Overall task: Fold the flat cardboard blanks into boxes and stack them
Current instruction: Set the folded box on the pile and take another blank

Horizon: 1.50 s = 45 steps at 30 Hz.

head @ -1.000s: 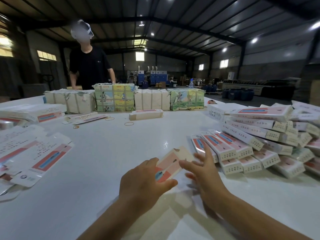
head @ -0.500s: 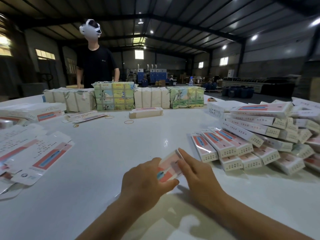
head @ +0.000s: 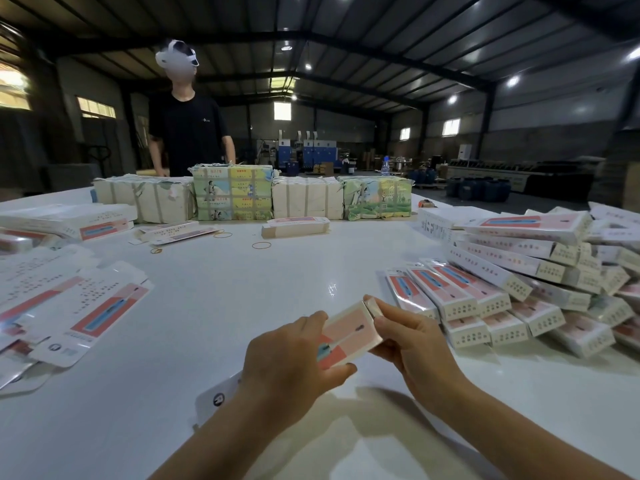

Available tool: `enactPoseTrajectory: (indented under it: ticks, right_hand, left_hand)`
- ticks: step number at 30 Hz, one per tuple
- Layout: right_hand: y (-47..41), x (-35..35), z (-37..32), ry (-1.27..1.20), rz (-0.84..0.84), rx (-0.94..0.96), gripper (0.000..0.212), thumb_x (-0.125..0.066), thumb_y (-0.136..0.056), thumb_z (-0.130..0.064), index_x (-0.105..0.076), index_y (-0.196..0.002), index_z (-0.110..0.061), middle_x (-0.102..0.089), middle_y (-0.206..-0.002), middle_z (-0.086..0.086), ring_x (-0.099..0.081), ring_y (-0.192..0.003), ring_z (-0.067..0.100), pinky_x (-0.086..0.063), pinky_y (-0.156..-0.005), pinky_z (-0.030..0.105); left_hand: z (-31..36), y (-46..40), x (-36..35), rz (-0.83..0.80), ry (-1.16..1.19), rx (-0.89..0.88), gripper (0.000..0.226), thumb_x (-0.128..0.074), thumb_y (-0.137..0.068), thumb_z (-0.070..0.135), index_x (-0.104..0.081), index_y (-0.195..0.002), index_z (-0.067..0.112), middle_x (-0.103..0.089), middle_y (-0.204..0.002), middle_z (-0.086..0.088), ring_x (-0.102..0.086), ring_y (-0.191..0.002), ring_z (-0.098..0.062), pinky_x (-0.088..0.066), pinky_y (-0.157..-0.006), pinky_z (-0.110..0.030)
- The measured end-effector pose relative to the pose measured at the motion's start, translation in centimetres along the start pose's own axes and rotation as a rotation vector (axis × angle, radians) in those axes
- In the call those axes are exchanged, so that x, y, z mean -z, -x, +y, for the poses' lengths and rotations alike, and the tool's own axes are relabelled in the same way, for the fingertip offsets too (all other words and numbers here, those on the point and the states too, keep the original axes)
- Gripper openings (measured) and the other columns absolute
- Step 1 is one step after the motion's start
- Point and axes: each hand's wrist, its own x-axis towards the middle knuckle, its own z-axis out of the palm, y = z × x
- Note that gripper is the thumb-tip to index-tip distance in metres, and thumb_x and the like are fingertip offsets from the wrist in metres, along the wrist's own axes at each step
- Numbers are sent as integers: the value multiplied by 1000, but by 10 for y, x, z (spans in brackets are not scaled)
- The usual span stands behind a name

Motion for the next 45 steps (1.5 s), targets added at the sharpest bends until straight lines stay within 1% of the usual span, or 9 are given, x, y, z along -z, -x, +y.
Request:
enactPoseTrajectory:
  ticks: [6,10,14,18,21,28,35,41,45]
  right_hand:
    - [7,-4,-4,260,-5,168,65,-43,-96,0,-72,-74,-53,-75,-85,-7,-70,-86,9,-55,-71,18]
    - [13,-5,2,495,87,340,43,-45,-98,-6,-64,-101,-45,-73,-80,-13,-68,-80,11,-55,-68,21]
    - [17,-8,7,661,41,435,33,-41,-99,-5,-56,-119,-27,-65,-90,-16,-62,-84,1,-46,-70,9]
    - [19,-15,12,803,48,441,39,-41,-98,-5,-48,-131,-24,-56,-93,-21,-53,-87,-18,-37,-74,1]
    - [20,-17,15,786,47,386,43,-39,-100,-9,-29,-132,-36,-45,-106,-35,-45,-94,-28,-31,-78,-6]
    - [14,-16,8,453,-36,108,47,-42,-100,-33,-18,-138,-48,-43,-121,-39,-51,-108,-14,-42,-94,9]
    - [17,-18,13,665,-186,82,62,-52,-95,-36,-22,-149,-34,-45,-142,-15,-47,-126,8,-38,-109,31]
    - [6,-1,4,999,-370,474,90,-63,-88,-21,3,-144,-47,8,-152,-33,-2,-142,-6,-12,-115,15]
    - [-1,10,3,1259,-416,707,62,-64,-88,-23,-39,-144,-24,-37,-147,-1,-35,-131,21,-37,-103,36]
  left_hand:
    - [6,-1,5,56,-131,-72,75,-59,-67,74,-52,-122,23,-65,-99,11,-63,-77,-9,-46,-62,-21]
    - [8,-2,4,113,-155,-154,71,-82,-42,66,-71,-89,14,-66,-63,6,-58,-43,-11,-42,-36,-21]
    - [6,-1,7,61,-135,-68,75,-54,-72,75,-48,-127,25,-64,-106,11,-63,-82,-10,-41,-62,-19]
    - [11,-1,7,35,-118,-24,67,-68,-64,68,-63,-109,18,-69,-85,6,-65,-67,-14,-44,-54,-23]
    - [10,2,0,59,-70,-15,66,-53,-76,70,-50,-124,24,-65,-105,7,-64,-88,-17,-42,-67,-23]
    - [3,-2,-6,30,-103,40,66,-36,-73,82,-40,-121,37,-59,-113,20,-61,-88,-7,-39,-65,-14]
    - [-14,-4,-2,-31,-147,27,64,-38,-74,81,-40,-121,38,-59,-114,19,-60,-85,-7,-43,-64,-16]
    - [-26,-8,7,-199,28,-3,65,-54,-68,78,-40,-121,43,-57,-110,23,-55,-76,-5,-47,-69,-10]
    - [-22,-6,13,-280,20,-59,59,-61,-68,72,-43,-117,43,-53,-102,27,-57,-85,-2,-44,-74,-9]
